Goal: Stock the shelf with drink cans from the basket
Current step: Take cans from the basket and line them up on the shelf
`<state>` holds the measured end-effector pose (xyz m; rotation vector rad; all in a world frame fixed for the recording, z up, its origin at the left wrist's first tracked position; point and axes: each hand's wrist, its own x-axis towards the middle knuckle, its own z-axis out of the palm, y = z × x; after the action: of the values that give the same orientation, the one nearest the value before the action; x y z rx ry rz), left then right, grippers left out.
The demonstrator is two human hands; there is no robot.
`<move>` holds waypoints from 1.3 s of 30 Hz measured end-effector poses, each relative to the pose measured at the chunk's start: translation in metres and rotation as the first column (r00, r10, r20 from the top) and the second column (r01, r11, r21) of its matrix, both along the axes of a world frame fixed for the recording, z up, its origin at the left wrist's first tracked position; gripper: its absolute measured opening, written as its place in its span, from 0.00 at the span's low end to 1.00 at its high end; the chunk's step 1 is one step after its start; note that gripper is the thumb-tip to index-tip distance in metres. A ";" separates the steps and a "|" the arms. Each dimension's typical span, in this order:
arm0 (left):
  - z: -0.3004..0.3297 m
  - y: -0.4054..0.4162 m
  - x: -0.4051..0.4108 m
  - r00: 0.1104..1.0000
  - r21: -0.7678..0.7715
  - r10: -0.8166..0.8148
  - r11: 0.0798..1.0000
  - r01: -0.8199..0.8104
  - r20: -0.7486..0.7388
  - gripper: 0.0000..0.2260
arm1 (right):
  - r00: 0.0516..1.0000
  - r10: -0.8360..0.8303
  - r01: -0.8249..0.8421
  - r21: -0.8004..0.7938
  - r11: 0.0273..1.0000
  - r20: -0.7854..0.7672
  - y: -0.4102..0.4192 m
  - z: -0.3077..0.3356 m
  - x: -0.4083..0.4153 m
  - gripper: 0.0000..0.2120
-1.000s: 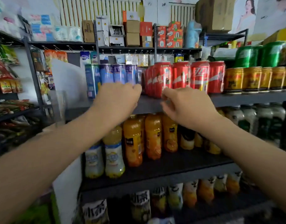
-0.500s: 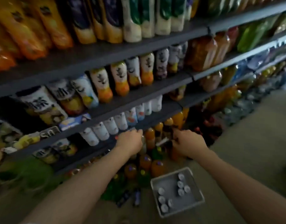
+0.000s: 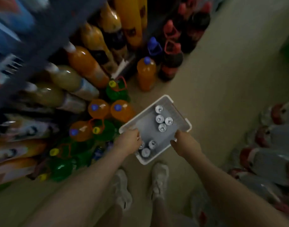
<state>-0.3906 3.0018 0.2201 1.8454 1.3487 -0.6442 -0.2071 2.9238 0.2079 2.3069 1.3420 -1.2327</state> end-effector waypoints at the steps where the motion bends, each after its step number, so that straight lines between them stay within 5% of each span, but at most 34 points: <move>1: -0.034 -0.003 0.002 0.999 -0.012 -0.036 0.999 0.036 -0.024 0.09 | 1.000 -0.021 0.021 -0.008 1.000 -0.010 -0.005 -0.035 -0.002 0.15; 7: -0.197 -0.014 -0.006 0.927 0.071 -0.304 0.943 0.326 -0.219 0.14 | 0.993 -0.107 0.105 0.054 0.993 0.043 -0.001 -0.204 -0.015 0.16; 13: -0.264 -0.006 -0.019 0.941 0.132 -0.290 0.940 0.314 -0.174 0.23 | 0.967 -0.235 0.215 0.176 0.961 0.103 0.019 -0.270 -0.027 0.30; 19: -0.282 -0.013 -0.019 0.992 0.076 -0.081 0.993 0.089 -0.099 0.30 | 0.928 -0.363 0.333 0.243 0.911 0.088 0.016 -0.278 -0.037 0.33; 22: -0.286 -0.016 -0.019 1.000 0.029 -0.015 0.999 0.016 -0.017 0.31 | 0.953 -0.284 0.258 0.211 0.943 0.105 0.008 -0.277 -0.047 0.31; 28: -0.286 -0.010 -0.022 0.997 0.042 0.003 0.999 -0.006 0.078 0.21 | 0.990 -0.054 0.031 0.168 0.985 0.131 0.011 -0.275 -0.054 0.23; 33: -0.289 -0.011 0.001 0.990 0.153 -0.054 0.985 0.075 -0.132 0.18 | 0.959 -0.266 0.280 0.194 0.940 -0.096 0.006 -0.251 -0.045 0.21; 39: -0.242 -0.004 0.001 0.985 0.290 -0.161 0.941 0.173 -0.065 0.16 | 0.945 -0.253 0.314 0.356 0.880 -0.209 0.008 -0.195 -0.027 0.25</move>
<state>-0.3897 2.9974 -0.0215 2.2166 1.3840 -0.5934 -0.2345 2.9321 0.0128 2.8191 1.4447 -1.3604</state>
